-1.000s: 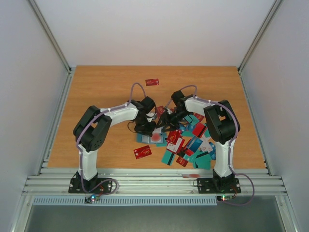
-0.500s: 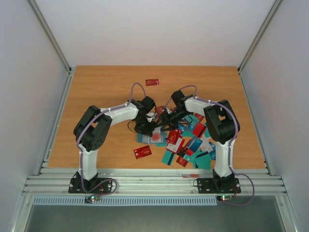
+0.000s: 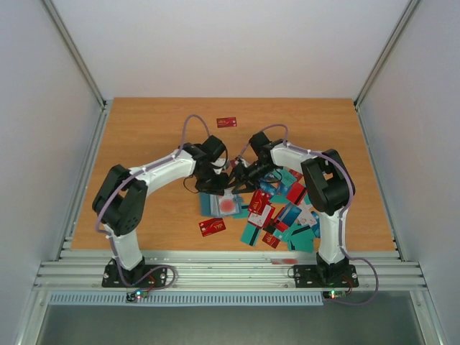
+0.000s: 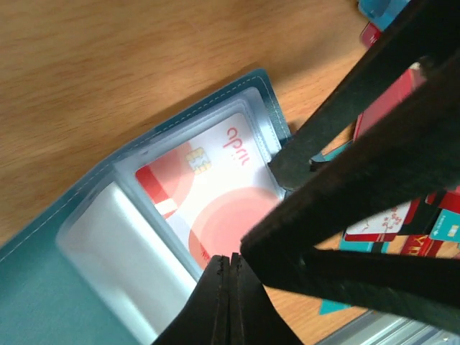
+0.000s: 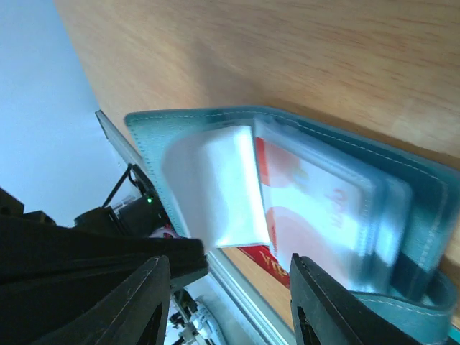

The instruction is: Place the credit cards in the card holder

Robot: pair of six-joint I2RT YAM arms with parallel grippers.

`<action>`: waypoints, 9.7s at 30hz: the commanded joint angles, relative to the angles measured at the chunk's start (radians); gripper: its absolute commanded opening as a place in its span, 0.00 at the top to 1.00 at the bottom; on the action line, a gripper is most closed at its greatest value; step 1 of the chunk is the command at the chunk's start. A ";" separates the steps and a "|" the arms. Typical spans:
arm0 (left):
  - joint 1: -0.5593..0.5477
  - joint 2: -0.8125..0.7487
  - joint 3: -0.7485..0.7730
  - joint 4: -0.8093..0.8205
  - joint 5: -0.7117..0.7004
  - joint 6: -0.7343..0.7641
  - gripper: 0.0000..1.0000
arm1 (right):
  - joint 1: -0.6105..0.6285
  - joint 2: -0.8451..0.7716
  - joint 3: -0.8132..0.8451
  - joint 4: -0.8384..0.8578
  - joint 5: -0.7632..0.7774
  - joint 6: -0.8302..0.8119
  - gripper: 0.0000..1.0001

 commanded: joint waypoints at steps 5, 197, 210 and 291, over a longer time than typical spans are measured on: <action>0.035 -0.124 -0.030 -0.033 -0.040 -0.030 1.00 | 0.051 0.038 0.092 -0.036 -0.035 0.007 0.53; 0.262 -0.460 -0.263 -0.025 -0.014 -0.023 0.84 | 0.100 -0.039 0.166 -0.058 0.049 0.058 0.49; 0.056 -0.516 -0.230 0.028 0.077 -0.014 0.82 | 0.051 -0.157 -0.002 -0.074 0.181 0.057 0.48; -0.147 0.379 0.371 -0.039 0.132 0.063 0.90 | -0.289 -0.335 -0.606 0.381 0.133 0.141 0.99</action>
